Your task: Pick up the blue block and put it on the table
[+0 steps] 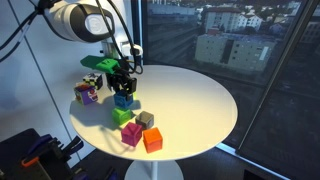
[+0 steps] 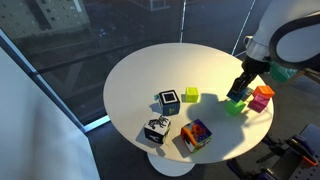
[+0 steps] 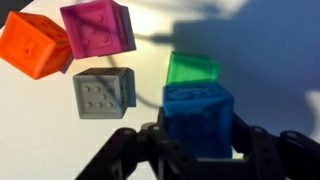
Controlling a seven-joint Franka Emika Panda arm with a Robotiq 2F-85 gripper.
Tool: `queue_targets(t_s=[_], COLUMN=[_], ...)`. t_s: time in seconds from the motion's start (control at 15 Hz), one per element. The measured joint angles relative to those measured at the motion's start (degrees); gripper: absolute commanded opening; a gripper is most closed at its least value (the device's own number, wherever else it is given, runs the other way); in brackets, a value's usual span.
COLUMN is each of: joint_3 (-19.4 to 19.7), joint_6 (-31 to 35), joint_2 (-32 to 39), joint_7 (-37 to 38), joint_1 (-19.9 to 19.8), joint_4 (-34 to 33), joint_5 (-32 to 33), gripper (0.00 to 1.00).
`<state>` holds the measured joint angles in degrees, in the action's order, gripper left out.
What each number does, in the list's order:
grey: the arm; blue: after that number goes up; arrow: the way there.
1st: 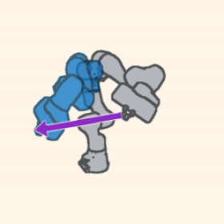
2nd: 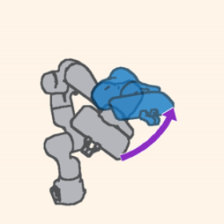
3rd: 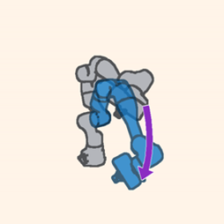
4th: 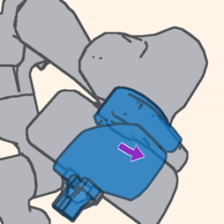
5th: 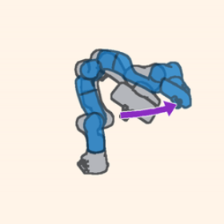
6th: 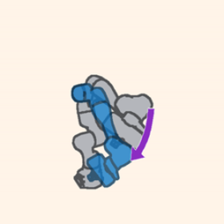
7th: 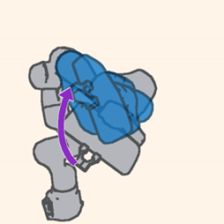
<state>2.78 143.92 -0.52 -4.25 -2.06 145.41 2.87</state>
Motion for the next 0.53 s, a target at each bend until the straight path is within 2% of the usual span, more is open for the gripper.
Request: queue_targets(t_s=[0.53], joint_3=[1.23], joint_6=[-0.59], joint_2=[0.61], joint_7=[2.48], joint_1=[-1.44], joint_4=[-4.0], joint_5=[0.0], gripper=[0.32])
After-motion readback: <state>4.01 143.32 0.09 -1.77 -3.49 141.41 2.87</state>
